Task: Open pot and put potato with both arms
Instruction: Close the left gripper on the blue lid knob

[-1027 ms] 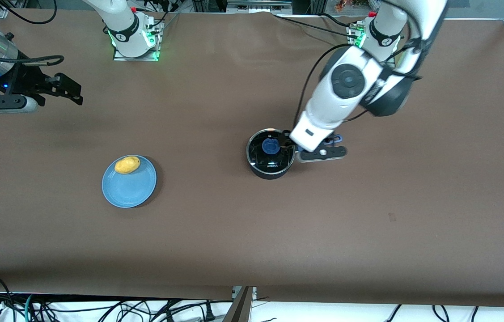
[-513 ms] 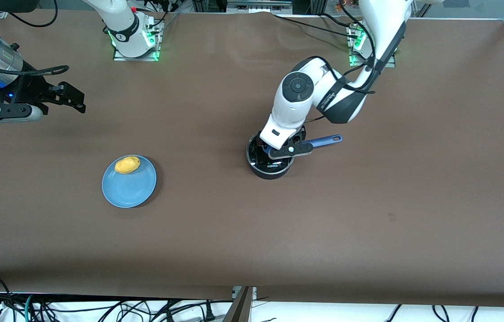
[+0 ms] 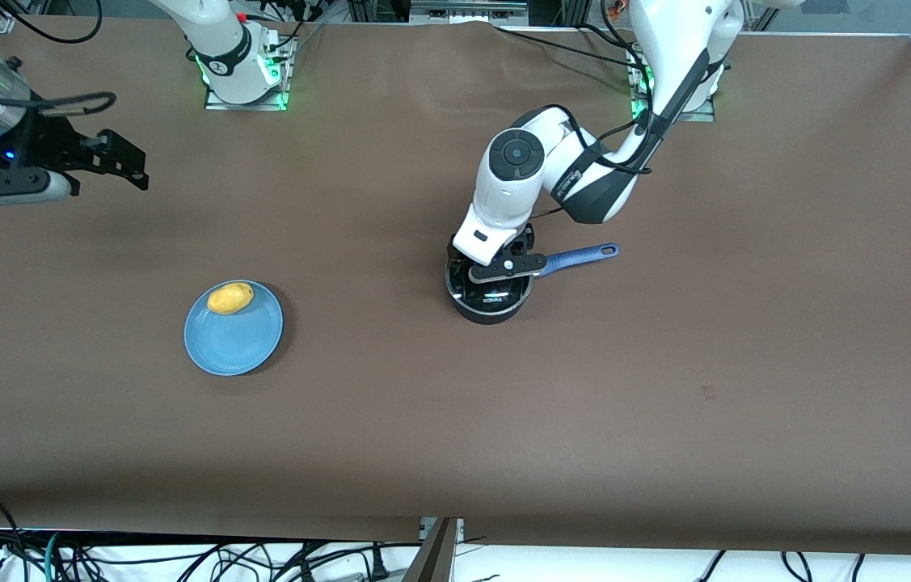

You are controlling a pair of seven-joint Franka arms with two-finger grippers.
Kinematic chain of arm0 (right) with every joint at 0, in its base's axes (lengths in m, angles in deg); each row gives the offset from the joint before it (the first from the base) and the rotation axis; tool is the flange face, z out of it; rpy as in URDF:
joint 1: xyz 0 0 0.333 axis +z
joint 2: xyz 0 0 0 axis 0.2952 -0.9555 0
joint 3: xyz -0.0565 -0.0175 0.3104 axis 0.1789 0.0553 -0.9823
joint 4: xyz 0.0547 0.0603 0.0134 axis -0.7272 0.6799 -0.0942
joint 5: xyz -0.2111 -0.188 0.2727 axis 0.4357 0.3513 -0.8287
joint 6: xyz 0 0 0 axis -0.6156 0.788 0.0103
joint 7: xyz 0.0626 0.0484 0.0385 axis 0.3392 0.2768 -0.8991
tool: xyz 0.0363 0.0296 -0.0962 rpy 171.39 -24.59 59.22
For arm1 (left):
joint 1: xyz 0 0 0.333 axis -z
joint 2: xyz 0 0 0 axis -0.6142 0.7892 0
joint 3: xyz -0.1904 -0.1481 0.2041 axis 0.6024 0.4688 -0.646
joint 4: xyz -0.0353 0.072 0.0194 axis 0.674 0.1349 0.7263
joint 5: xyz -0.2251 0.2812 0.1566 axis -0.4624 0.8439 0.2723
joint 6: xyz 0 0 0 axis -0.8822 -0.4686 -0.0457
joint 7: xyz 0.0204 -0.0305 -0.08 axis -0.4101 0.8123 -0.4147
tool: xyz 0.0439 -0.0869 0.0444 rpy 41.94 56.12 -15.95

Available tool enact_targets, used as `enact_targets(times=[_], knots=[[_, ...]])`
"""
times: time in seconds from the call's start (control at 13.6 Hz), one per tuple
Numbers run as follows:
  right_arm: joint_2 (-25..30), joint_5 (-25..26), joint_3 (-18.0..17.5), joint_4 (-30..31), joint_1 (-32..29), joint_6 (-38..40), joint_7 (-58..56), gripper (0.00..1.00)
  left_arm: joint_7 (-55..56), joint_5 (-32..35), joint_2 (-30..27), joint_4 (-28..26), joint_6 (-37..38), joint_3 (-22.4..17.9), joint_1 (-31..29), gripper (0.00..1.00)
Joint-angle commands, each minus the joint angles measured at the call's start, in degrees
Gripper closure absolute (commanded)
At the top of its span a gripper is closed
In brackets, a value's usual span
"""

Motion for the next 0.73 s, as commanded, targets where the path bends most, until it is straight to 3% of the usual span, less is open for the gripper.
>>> enact_targets(times=[0.0,0.29,0.66], knots=[[1.82,0.12,-0.35,-0.39,-0.47,2.69,-0.56,0.00,5.25,5.71,0.83,1.20,-0.05,-0.44,1.00,0.00],[2.09,0.04,-0.35,-0.57,-0.47,2.69,-0.47,0.00,6.16,7.31,1.09,0.85,-0.05,-0.44,1.17,0.03],[1.30,0.83,-0.62,-1.36,-0.47,2.43,-1.52,0.00,6.07,7.40,1.09,0.85,-0.49,-0.44,1.17,0.47]])
